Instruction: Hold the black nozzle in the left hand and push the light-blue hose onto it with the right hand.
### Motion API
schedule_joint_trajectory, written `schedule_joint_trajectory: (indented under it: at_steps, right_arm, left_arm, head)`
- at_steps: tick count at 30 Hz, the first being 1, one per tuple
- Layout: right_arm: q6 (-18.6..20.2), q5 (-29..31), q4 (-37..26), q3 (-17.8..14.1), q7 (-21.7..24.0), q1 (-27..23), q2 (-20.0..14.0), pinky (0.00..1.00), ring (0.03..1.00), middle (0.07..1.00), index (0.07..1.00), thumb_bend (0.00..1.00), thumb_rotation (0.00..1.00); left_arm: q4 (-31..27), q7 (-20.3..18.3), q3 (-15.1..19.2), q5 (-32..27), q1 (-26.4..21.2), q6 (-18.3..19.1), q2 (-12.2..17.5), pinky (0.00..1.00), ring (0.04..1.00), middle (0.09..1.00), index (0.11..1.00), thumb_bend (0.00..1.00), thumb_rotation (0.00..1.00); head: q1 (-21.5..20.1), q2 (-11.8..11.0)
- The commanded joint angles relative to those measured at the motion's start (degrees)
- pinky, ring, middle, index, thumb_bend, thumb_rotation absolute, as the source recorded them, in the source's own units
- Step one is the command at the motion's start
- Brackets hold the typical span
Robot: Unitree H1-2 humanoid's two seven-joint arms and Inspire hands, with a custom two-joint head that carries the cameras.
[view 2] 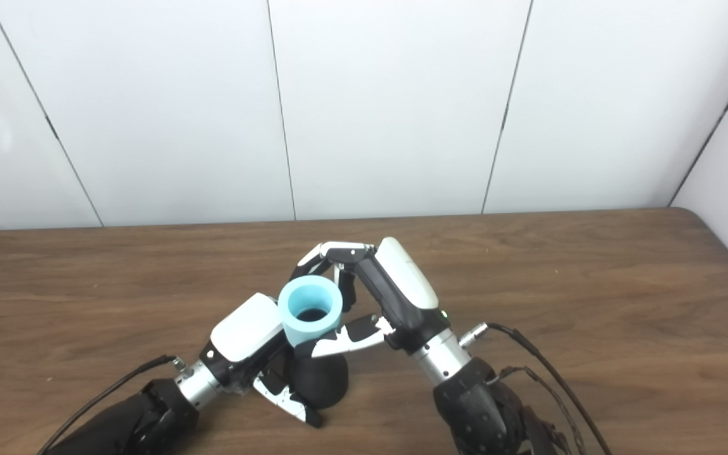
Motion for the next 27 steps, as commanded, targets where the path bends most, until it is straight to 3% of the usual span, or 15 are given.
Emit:
schedule_joint_trajectory:
  at_steps: [1, 4, 6, 7, 9, 10, 13, 19, 20, 22, 27]
  right_arm:
    - [3.9, 0.5, -3.0, -1.0, 1.8, -3.1, 0.7, 0.13, 0.201, 0.469, 0.491, 0.52, 0.0]
    - [7.7, 1.4, -4.1, -1.4, 3.2, -3.3, 1.0, 0.1, 0.16, 0.471, 0.487, 0.52, 0.0]
    - [9.2, 1.8, -4.5, -1.4, 3.9, -3.7, 0.9, 0.09, 0.138, 0.471, 0.486, 0.52, 0.0]
    - [9.9, 2.0, -4.7, -1.5, 4.2, -4.0, 0.9, 0.08, 0.131, 0.47, 0.486, 0.52, 0.0]
    - [10.8, 2.2, -4.9, -1.6, 4.6, -4.3, 0.9, 0.09, 0.14, 0.47, 0.486, 0.52, 0.0]
    - [11.2, 2.2, -5.0, -1.6, 4.8, -4.4, 0.9, 0.09, 0.141, 0.47, 0.486, 0.52, 0.0]
    - [13.2, 2.2, -5.5, -1.5, 5.5, -4.7, 0.9, 0.08, 0.128, 0.469, 0.486, 0.52, 0.0]
    - [17.1, 2.6, -6.7, -1.3, 7.5, -5.5, 0.7, 0.06, 0.106, 0.469, 0.486, 0.52, 0.0]
    - [17.6, 2.7, -6.8, -1.3, 7.8, -5.6, 0.6, 0.05, 0.098, 0.329, 0.487, 0.51, 0.06]
    - [18.6, 2.9, -7.0, -1.2, 8.2, -5.7, 0.5, 0.04, 0.088, 0.213, 0.488, 0.51, 0.11]
    - [20.5, 4.2, -6.9, -1.6, 8.5, -5.5, 0.9, 0.04, 0.084, 0.173, 0.488, 0.5, 0.13]
  left_arm:
    - [8.5, 0.6, -7.3, -0.5, 12.8, -1.2, -6.9, 0.19, 0.249, 0.467, 0.487, 0.52, 0.0]
    - [8.6, 0.5, -7.4, -0.7, 12.8, -1.2, -7.0, 0.17, 0.232, 0.472, 0.484, 0.52, 0.0]
    - [8.5, 0.2, -7.3, -0.8, 12.8, -1.2, -7.0, 0.18, 0.241, 0.473, 0.484, 0.52, 0.0]
    - [8.4, 0.0, -7.3, -0.9, 12.8, -1.2, -6.9, 0.18, 0.251, 0.426, 0.504, 0.52, 0.0]
    - [8.3, -0.1, -7.2, -0.9, 12.9, -1.2, -6.9, 0.19, 0.248, 0.461, 0.489, 0.52, 0.0]
    - [8.3, 0.0, -7.3, -0.7, 12.8, -1.2, -6.9, 0.19, 0.256, 0.422, 0.506, 0.52, 0.0]
    - [8.5, 0.4, -7.4, -0.3, 12.8, -1.2, -7.0, 0.18, 0.236, 0.467, 0.486, 0.52, 0.0]
    - [8.5, 0.3, -7.4, -0.5, 12.8, -1.2, -7.1, 0.17, 0.228, 0.472, 0.484, 0.52, 0.0]
    - [8.4, 0.1, -7.3, -0.5, 12.8, -1.2, -7.2, 0.18, 0.238, 0.473, 0.484, 0.52, 0.0]
    - [8.4, 0.1, -7.2, -0.5, 12.8, -1.2, -7.2, 0.2, 0.263, 0.42, 0.512, 0.52, 0.0]
    - [8.2, -0.1, -7.0, -0.7, 13.1, -1.2, -7.1, 0.17, 0.222, 0.471, 0.484, 0.52, 0.0]
  head:
    - [0.0, 0.0]
    - [0.0, 0.0]
    - [-0.1, 0.1]
    - [-0.1, 0.1]
    - [-0.1, 0.1]
    - [-0.1, 0.2]
    - [-0.1, 0.2]
    - [-0.1, 0.4]
    - [0.0, 0.4]
    - [0.0, 0.4]
    - [-0.1, 0.6]
